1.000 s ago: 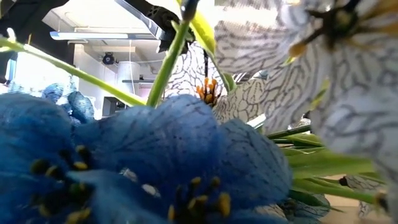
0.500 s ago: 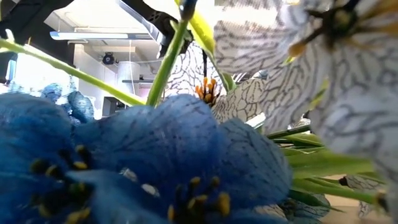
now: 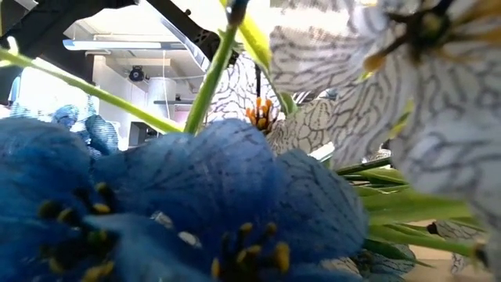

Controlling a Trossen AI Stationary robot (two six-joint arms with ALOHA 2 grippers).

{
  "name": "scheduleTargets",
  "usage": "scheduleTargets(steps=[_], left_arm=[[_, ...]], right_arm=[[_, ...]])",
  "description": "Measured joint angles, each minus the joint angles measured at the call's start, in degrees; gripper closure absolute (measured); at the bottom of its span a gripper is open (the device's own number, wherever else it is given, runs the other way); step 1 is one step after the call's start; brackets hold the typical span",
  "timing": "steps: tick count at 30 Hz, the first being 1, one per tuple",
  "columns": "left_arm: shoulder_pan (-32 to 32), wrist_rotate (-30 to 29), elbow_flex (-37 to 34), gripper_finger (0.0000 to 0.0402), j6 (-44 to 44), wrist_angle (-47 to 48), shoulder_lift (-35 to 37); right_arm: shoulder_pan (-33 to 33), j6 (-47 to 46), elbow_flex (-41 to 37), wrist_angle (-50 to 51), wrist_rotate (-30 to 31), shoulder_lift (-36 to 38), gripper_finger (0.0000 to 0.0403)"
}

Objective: Sort flowers into vase by color
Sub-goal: Put the top blue flowers into the right transparent vase

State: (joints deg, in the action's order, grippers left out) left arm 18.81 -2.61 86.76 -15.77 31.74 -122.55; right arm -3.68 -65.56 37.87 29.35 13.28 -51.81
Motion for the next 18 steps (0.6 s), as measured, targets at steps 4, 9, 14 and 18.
scheduleTargets(steps=[4, 9, 14, 18], left_arm=[[0.08, 0.02, -0.02, 0.0360, -0.01, -0.17, -0.06], [0.52, 0.04, -0.02, 0.0395, -0.61, 0.31, 0.13], [0.59, 0.02, 1.02, 0.0393, -1.57, 3.88, 2.51], [0.59, -0.21, 2.01, 0.0394, -1.38, 6.04, 5.79]], right_arm=[[-0.02, 0.00, 0.00, -0.01, 0.00, 0.00, 0.0251], [-0.02, -0.02, 0.00, -0.01, 0.00, 0.00, 0.0251], [-0.02, -0.17, 0.00, -0.03, 0.00, 0.00, 0.0251], [-0.02, -0.08, -0.02, -0.24, -0.23, 0.00, 0.0251]])
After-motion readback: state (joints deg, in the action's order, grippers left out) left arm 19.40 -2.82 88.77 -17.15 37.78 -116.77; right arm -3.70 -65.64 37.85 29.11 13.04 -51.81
